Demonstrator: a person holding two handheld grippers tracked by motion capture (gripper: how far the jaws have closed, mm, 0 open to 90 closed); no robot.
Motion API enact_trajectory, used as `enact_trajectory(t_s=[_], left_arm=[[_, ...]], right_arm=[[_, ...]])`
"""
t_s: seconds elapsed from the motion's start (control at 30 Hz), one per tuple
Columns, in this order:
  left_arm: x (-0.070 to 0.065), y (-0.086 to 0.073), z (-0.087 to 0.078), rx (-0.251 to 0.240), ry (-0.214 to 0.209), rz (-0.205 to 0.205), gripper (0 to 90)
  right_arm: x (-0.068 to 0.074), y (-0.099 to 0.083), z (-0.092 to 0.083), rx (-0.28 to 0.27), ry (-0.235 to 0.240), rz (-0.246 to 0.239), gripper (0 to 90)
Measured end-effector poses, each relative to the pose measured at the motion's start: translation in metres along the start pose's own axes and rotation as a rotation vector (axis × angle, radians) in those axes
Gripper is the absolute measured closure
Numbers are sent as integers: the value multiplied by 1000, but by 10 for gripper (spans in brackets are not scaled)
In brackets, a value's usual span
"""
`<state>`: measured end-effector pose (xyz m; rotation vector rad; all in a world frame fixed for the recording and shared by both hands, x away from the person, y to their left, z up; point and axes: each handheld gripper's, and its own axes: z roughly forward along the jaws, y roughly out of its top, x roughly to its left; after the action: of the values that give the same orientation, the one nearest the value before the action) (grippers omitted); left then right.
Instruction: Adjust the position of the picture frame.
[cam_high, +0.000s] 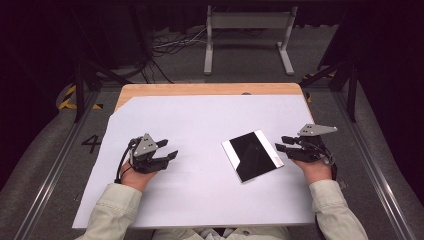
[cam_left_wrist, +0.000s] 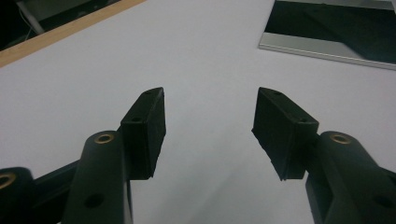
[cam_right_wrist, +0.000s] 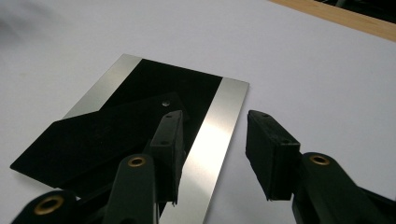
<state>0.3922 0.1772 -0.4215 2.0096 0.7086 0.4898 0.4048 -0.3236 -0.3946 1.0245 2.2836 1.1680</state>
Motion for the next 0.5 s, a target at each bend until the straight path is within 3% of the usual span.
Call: enact_trajectory(t_s=[0.4, 0.5], left_arm=[[-1, 1, -1, 0, -18, -7, 474], [-1, 2, -2, 7, -31, -18, 551]], right_arm=[[0, 1, 1, 6, 8, -2, 595], [0, 3, 2, 9, 24, 0, 648]])
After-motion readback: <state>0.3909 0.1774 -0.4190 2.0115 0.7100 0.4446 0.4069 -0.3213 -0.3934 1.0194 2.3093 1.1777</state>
